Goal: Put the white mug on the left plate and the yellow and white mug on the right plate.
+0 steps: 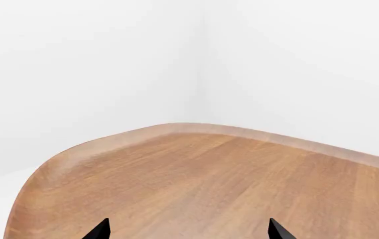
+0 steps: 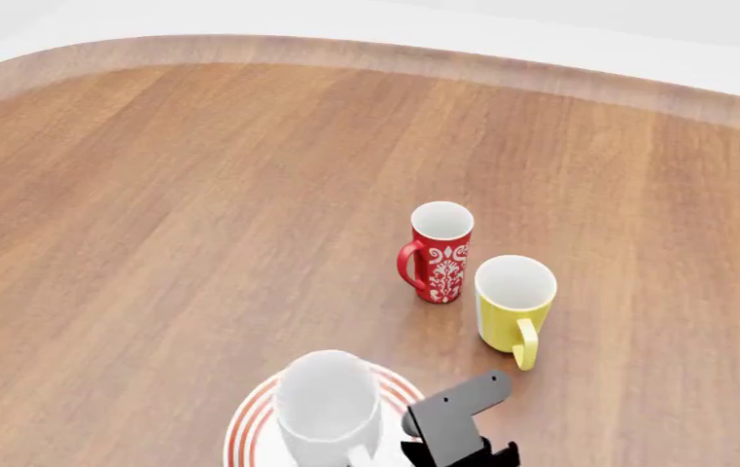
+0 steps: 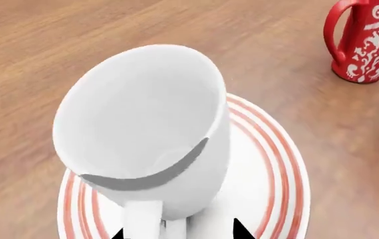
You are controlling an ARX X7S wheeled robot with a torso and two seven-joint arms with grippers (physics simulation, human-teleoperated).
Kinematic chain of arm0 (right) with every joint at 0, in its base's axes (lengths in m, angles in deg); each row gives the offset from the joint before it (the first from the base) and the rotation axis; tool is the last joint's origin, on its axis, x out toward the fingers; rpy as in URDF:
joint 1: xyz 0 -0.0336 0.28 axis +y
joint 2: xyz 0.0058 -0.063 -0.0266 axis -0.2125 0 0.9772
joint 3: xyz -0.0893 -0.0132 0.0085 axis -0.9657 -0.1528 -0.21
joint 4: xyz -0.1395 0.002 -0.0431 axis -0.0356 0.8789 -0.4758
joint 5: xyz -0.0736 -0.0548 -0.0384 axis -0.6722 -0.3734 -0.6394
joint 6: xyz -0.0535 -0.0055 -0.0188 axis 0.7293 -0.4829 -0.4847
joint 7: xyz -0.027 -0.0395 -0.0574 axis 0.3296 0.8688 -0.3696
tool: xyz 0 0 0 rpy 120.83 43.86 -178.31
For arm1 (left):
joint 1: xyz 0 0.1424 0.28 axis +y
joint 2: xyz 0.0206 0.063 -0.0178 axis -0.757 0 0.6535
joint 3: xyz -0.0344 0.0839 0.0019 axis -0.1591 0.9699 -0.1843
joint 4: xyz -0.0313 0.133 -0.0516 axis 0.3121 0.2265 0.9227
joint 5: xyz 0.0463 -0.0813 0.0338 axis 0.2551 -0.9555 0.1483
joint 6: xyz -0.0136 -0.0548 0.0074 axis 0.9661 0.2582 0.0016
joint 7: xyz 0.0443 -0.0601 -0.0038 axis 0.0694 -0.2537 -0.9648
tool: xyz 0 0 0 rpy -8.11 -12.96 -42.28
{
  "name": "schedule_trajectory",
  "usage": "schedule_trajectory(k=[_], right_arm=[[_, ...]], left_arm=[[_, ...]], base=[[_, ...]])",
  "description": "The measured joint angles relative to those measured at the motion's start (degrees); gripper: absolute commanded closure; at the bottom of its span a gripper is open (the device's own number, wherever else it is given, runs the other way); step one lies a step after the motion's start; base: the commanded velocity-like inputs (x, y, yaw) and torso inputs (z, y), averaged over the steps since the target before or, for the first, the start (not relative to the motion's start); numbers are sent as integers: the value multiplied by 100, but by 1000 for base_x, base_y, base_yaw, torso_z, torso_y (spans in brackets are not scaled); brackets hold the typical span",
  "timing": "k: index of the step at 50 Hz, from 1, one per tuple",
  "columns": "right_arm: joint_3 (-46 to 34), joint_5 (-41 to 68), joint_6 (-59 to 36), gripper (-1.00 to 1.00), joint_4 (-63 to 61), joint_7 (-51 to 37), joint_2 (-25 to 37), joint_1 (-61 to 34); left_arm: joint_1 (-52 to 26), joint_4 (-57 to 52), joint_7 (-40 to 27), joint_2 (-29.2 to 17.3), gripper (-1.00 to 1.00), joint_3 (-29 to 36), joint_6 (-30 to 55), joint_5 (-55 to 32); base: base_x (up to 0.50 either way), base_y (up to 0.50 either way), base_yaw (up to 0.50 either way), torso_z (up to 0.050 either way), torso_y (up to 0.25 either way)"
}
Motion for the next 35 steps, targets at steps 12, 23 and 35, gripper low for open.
schedule_trajectory(k=[12,23,35], right_arm=[[444,520,-40,-100,-2489,-403,678,1536],[893,630,577,-100,-4847,-977,1353,3505],[1408,321,1283,-100,-6372,-1766,1558,4626]], left_arm=[[25,-21,-27,-16,-100,4,-9,-12],[32,-24,-41,-39,-100,22,-16,-9],[-18,44,-28,-65,-100,47,-40,-9]], base=[[0,0,0,0,0],[0,0,0,0,0],[0,0,0,0,0]])
